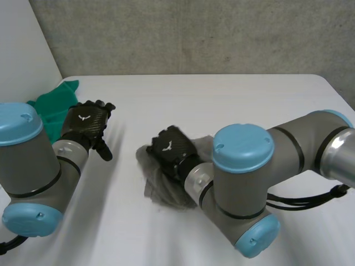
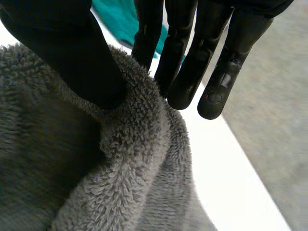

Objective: Fold the laundry.

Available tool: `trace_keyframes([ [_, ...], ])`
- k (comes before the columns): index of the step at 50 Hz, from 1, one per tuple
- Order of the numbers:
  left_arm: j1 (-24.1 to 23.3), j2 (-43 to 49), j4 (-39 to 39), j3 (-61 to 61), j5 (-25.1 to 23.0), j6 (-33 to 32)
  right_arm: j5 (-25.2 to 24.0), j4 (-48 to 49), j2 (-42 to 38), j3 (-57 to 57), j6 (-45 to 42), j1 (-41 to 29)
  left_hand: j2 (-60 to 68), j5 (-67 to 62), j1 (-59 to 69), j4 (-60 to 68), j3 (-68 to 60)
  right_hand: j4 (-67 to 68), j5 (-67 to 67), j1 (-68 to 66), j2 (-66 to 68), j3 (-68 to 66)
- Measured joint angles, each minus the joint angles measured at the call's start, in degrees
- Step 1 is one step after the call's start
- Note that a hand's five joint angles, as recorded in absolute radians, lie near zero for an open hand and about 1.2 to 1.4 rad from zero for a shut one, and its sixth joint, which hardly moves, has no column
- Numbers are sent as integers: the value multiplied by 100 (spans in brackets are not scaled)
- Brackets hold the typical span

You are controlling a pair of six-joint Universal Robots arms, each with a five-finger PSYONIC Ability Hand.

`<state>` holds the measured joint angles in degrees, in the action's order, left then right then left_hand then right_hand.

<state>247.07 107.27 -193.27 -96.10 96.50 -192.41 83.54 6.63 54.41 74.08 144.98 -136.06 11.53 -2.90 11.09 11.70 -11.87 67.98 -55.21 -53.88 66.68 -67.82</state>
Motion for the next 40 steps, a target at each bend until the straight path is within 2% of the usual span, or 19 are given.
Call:
trace_keyframes([
  [6, -12, 3, 1, -6, -4, 2, 178, 45, 594, 536, 50, 511, 0, 0, 0, 0, 0, 5, 0, 0, 0, -1],
  [9, -36, 14, 2, -1, -11, 0, 171, 44, 1263, 1221, 63, 1179, 0, 0, 0, 0, 0, 5, 0, 0, 0, -1],
  [13, -82, 37, -1, 16, -17, -4, 124, 42, 1711, 1832, 62, 1803, 0, 0, 0, -1, 0, 5, 0, 0, 0, -1],
  [18, -212, 76, -19, 58, -22, -19, 7, 67, 1946, 2403, 59, 2380, 0, 0, 0, 0, 0, 5, 0, 0, 0, -1],
  [24, -760, 420, -131, 217, -19, -88, -244, 200, 1984, 3090, 58, 2980, 0, 0, 0, -1, 0, -50, 41, 34, -78, 89],
  [25, -919, 531, -151, 259, -18, -116, -281, 240, 1976, 3208, 58, 3069, 0, 0, 0, 0, 0, -1490, 1279, 1037, -1440, 1484],
  [27, -1022, 601, -164, 286, -16, -141, -302, 270, 1971, 3280, 58, 3123, 0, 0, 0, 0, 0, -1490, 1279, 1037, -1440, 1484],
  [28, -1156, 689, -173, 311, -13, -196, -320, 300, 1973, 3360, 59, 3184, 0, 0, 0, 0, 0, -3724, 3482, 2807, -3645, 3710],
  [30, -1316, 787, -175, 325, -13, -334, -332, 319, 2018, 3428, 59, 3236, 0, 0, 0, 0, 0, -4733, 4490, 3583, -4615, 4714],
  [40, -1650, 998, -175, 213, -22, -1218, -325, 202, 2605, 3510, 59, 3288, 211, -94, 287, 186, -179, -4956, 4674, 3717, -4722, 4925],
])
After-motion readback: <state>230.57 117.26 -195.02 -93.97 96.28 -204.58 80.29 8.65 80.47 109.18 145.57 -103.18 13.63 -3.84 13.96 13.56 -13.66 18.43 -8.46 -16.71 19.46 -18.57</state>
